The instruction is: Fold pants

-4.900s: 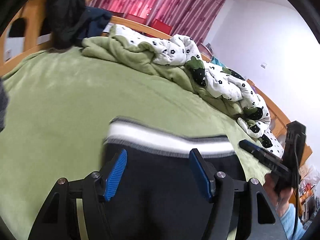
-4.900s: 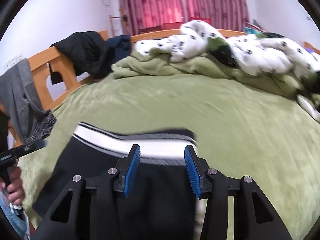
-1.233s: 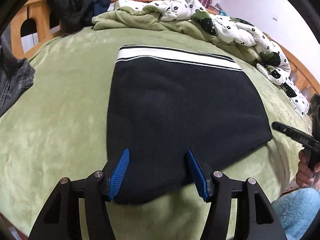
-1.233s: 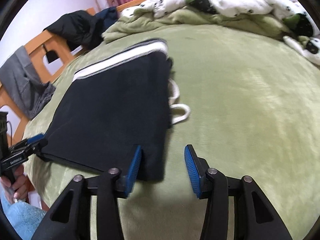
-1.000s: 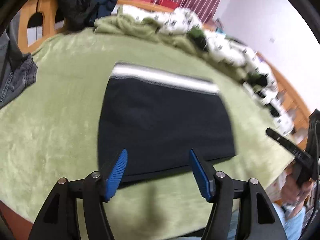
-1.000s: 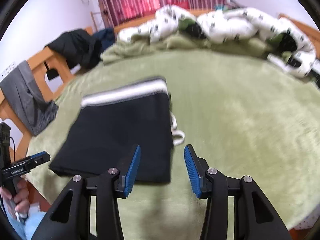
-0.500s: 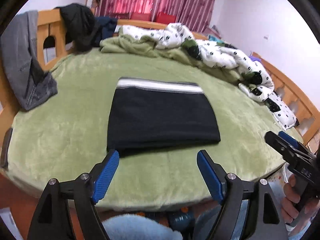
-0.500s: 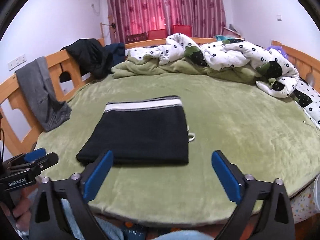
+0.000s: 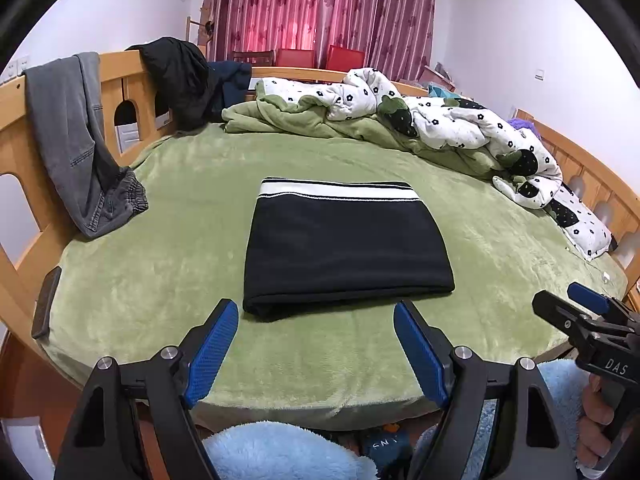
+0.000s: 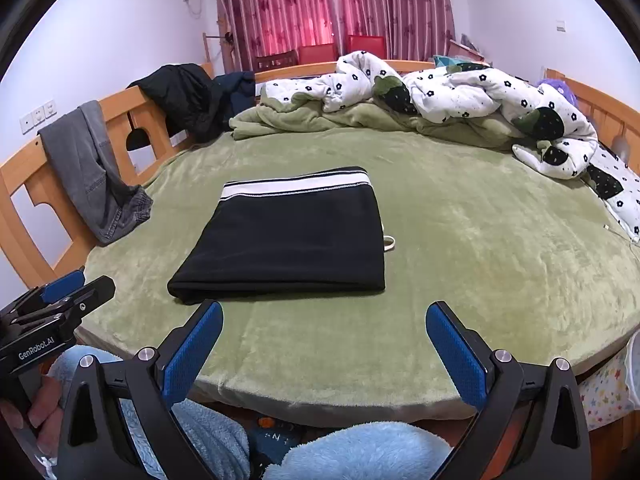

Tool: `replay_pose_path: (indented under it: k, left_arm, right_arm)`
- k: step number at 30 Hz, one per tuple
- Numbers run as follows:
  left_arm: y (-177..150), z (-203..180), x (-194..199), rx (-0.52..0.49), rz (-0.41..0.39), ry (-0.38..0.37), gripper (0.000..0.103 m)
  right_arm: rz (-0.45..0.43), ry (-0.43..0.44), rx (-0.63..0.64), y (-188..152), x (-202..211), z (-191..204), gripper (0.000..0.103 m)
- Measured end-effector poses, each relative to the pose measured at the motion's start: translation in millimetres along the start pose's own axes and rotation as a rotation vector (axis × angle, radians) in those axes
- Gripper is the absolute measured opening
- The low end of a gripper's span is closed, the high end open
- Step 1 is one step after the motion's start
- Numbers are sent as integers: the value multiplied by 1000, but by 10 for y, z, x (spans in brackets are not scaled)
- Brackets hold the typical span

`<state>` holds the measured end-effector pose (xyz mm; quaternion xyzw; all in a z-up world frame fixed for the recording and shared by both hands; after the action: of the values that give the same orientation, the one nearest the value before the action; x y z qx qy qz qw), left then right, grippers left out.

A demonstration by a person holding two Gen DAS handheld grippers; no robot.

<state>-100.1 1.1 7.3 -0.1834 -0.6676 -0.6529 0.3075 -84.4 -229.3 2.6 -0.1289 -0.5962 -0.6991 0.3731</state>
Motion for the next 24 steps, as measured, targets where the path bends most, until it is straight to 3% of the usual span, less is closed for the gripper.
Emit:
replay_pose_path:
  k: [24]
  left_arm:
    - [-1, 26, 9, -40, 2, 15, 79]
  right_arm:
    - [8, -33, 17, 2, 10, 39, 100]
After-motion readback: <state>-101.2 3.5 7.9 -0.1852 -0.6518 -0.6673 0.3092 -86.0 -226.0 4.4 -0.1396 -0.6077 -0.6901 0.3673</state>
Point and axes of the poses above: each gripper's, at about its wrist camera, not at the fingertips, and x roughly against the way its jaws point, z to its left, y to its top, the point moved 1 cm from there along -x, roughly the way its jaws point, and after that the axes turned 13 degrees about y, right-handed, at the moved point
